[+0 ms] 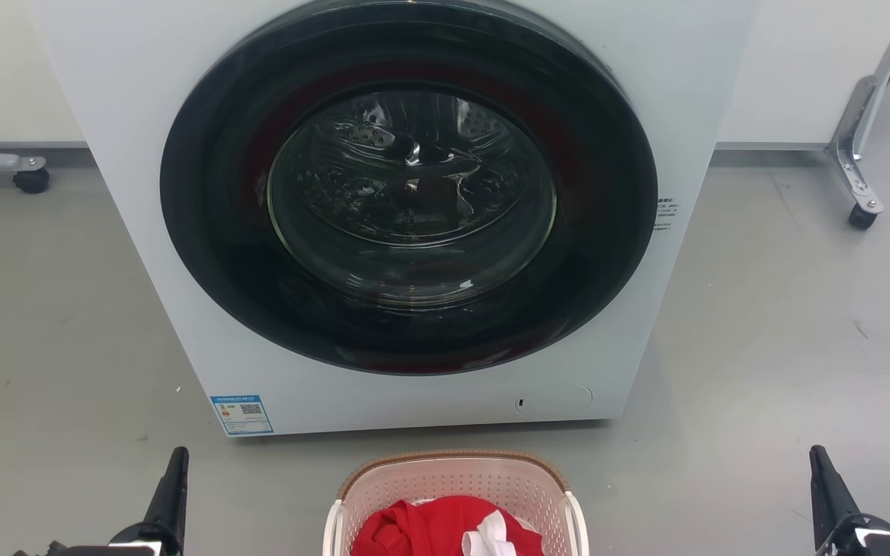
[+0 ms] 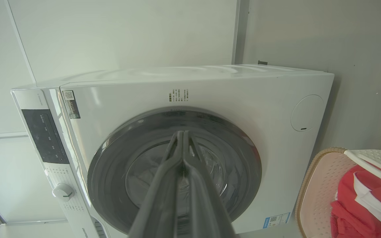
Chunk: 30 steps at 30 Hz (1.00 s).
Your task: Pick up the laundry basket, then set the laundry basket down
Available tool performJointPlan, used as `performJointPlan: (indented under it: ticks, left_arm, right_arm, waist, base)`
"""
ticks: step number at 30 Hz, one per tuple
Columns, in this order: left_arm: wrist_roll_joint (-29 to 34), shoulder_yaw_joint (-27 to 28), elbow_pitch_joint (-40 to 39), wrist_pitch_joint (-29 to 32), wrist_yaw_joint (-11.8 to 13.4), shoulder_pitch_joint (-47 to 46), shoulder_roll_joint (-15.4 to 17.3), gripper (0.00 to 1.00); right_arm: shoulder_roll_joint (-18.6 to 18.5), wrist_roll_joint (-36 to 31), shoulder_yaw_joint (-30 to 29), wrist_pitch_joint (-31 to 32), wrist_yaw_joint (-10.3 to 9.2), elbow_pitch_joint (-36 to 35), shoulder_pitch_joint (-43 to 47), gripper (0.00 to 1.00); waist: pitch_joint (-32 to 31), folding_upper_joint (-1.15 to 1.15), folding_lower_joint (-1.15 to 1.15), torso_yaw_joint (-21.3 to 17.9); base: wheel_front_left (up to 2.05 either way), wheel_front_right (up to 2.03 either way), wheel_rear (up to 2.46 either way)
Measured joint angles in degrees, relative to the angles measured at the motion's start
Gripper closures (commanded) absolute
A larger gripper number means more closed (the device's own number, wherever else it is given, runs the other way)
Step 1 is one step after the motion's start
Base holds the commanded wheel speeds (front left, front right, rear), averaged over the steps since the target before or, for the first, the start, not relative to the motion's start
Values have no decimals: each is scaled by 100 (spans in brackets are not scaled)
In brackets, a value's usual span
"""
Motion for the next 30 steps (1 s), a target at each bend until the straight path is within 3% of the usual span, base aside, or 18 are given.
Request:
performJointPlan:
  ticks: [7,8,30]
  left_arm:
    - [0,0,0,0,0,0,0,100]
    - [0,-5,49,-1,2,11,-5,0]
    - [14,-187,218,-186,8,112,-67,0]
  right_arm:
    - [1,0,-1,1,0,0,0,100]
    - [11,5,2,-2,-3,48,9,0]
    - [81,-257,52,-246,-32,143,164,0]
  waist:
    - [0,0,0,0]
    - [0,0,0,0]
    - [-4,0,0,4]
  base:
    - [0,0,0]
    - [0,0,0]
    - [0,0,0]
